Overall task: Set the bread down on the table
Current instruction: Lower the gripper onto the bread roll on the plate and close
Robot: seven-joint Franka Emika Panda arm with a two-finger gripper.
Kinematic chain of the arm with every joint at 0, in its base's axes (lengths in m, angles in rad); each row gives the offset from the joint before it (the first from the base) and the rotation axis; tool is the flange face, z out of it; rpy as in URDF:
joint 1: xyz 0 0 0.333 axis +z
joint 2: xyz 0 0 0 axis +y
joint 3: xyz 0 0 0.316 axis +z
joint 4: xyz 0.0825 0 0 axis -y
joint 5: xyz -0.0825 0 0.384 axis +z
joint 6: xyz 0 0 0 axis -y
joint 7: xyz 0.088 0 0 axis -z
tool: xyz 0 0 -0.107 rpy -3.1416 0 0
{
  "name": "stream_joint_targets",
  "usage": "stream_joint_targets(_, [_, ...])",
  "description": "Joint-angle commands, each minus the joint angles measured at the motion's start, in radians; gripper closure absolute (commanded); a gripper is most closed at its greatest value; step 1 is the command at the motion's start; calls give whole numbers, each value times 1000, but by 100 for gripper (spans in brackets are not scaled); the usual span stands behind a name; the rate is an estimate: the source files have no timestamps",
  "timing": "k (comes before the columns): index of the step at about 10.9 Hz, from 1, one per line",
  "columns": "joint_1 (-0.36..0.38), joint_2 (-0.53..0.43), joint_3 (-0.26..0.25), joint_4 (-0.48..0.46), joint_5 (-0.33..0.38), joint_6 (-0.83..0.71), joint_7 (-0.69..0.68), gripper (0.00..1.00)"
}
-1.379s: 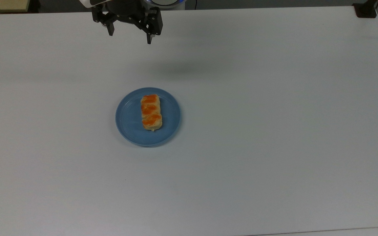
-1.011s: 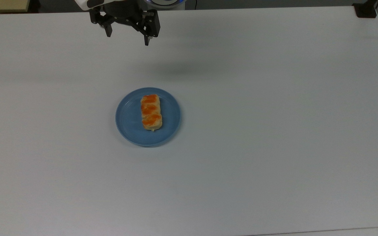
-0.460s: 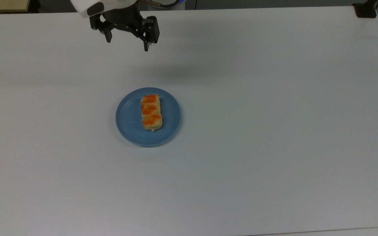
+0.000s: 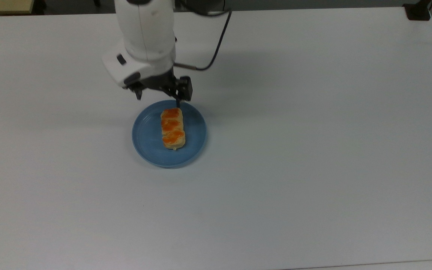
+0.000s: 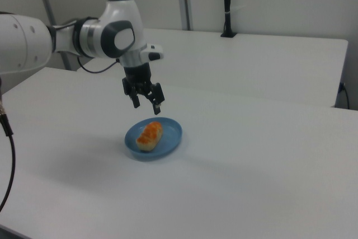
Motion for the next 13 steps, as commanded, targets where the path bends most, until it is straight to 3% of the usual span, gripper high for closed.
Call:
stream_joint_targets(1, [52,70,-12,-19,7,99,19,0])
stream_joint_targets(4, [68,122,-12,-39,-1,157,24,0])
stream_joint_targets(5, [66,136,-12,-42,-13,157,13,6])
stream_joint_targets(8, [63,141,-12,-74,-70,177,-31,28])
stream_joint_targets(11, [66,141,-12,-93,-106,185,-62,70])
stream_joint_targets(13, [62,112,-15,-82,-105,167,-69,71])
